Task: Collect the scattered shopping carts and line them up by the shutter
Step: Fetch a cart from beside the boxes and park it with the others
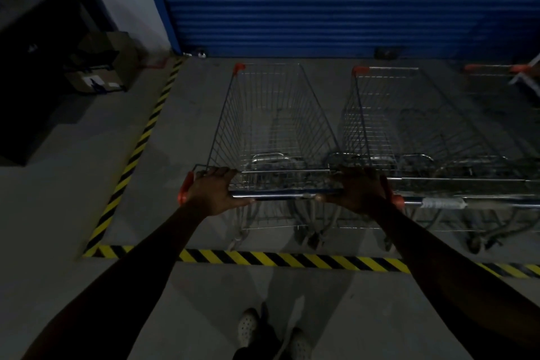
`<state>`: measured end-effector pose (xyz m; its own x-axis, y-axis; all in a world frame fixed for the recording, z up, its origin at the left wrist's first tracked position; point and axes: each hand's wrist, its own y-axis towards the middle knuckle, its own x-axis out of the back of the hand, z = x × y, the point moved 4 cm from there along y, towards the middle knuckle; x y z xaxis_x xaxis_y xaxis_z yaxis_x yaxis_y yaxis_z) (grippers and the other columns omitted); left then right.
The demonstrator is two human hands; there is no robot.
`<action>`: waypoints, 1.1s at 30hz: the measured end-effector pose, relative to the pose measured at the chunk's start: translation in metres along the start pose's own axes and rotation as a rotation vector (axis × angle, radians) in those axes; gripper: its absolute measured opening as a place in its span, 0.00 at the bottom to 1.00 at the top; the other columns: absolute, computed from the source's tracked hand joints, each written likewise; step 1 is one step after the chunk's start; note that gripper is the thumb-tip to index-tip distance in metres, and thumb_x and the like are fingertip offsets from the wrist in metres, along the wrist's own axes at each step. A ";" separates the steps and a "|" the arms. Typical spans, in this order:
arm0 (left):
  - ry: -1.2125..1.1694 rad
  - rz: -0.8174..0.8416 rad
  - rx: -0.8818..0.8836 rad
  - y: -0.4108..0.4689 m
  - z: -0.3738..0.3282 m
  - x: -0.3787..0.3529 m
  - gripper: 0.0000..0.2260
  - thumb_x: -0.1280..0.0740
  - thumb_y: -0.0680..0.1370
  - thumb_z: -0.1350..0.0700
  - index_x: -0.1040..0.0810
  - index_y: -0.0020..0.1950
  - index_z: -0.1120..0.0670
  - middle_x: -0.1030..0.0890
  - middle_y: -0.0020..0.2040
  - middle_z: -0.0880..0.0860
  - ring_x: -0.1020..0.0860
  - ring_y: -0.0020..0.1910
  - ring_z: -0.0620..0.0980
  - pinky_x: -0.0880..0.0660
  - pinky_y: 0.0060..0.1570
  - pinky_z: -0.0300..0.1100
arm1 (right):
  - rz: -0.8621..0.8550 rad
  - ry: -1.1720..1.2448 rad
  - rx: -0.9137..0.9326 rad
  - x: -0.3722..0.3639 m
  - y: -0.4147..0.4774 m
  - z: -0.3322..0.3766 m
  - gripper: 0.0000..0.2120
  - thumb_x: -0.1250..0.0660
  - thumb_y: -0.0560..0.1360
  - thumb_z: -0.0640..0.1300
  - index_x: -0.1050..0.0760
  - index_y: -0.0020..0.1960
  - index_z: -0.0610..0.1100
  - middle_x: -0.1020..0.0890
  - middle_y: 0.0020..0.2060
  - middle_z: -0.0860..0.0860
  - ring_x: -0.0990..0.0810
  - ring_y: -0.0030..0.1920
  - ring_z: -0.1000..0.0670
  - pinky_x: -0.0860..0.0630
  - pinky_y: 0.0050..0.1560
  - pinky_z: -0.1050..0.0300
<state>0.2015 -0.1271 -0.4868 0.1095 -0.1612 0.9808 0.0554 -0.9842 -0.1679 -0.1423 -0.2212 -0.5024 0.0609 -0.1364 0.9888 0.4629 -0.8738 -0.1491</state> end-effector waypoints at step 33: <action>-0.005 0.032 -0.203 0.015 0.014 0.005 0.42 0.46 0.70 0.20 0.36 0.77 0.44 0.31 0.75 0.51 0.33 0.73 0.56 0.37 0.70 0.59 | 0.095 -0.017 -0.488 -0.004 -0.049 0.038 0.55 0.68 0.63 0.85 0.49 0.81 0.56 0.48 0.82 0.51 0.58 0.81 0.46 0.59 0.76 0.33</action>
<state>0.2168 -0.1418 -0.4859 0.1133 -0.1929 0.9747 -0.1496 -0.9731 -0.1752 -0.1319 -0.1604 -0.4990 0.0988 -0.2220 0.9700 -0.0127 -0.9750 -0.2218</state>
